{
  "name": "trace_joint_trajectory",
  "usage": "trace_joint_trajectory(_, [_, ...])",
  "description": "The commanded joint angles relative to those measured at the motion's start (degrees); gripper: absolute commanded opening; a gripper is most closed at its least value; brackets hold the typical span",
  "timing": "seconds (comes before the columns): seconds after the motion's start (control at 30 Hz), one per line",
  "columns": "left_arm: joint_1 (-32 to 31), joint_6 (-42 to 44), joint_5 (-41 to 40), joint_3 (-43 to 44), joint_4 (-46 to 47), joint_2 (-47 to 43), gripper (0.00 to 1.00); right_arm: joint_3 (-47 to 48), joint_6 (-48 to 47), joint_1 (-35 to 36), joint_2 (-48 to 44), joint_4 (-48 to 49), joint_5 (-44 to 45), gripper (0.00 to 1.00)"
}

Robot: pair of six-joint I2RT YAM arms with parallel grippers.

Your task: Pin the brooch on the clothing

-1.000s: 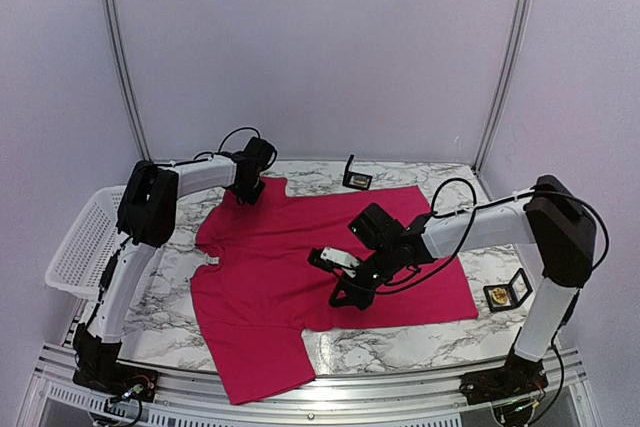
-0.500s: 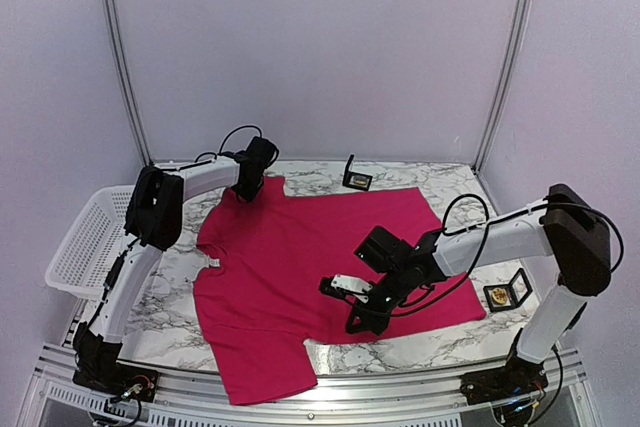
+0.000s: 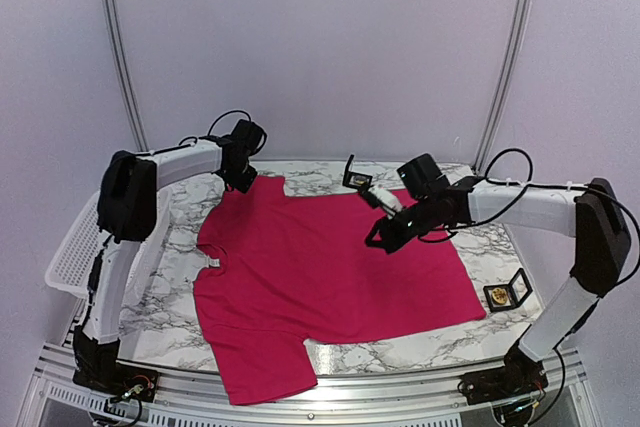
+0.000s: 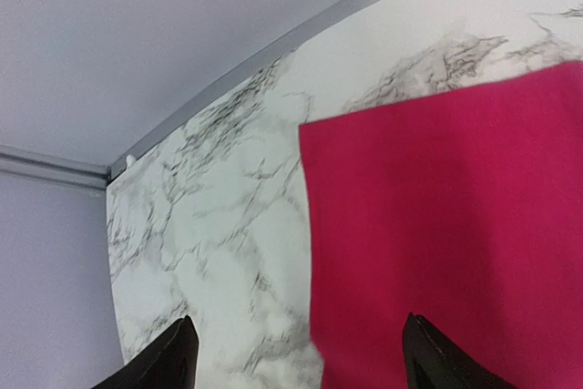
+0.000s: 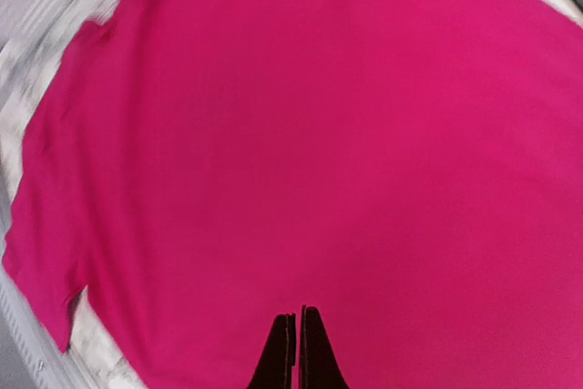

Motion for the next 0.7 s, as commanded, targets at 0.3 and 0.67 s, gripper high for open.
trace_joint_trajectory(0.3, [-15.1,-33.5,6.1,-57.6,0.2,-49.2,0.5,18.6,5.4,-10.7,13.5,9.9,1.9,0.0])
trace_joint_trajectory(0.67, [-22.6,-43.3,6.0,-74.4,2.2,-54.3,0.42,35.2,13.4,2.3,34.0,20.3,-7.9,0.0])
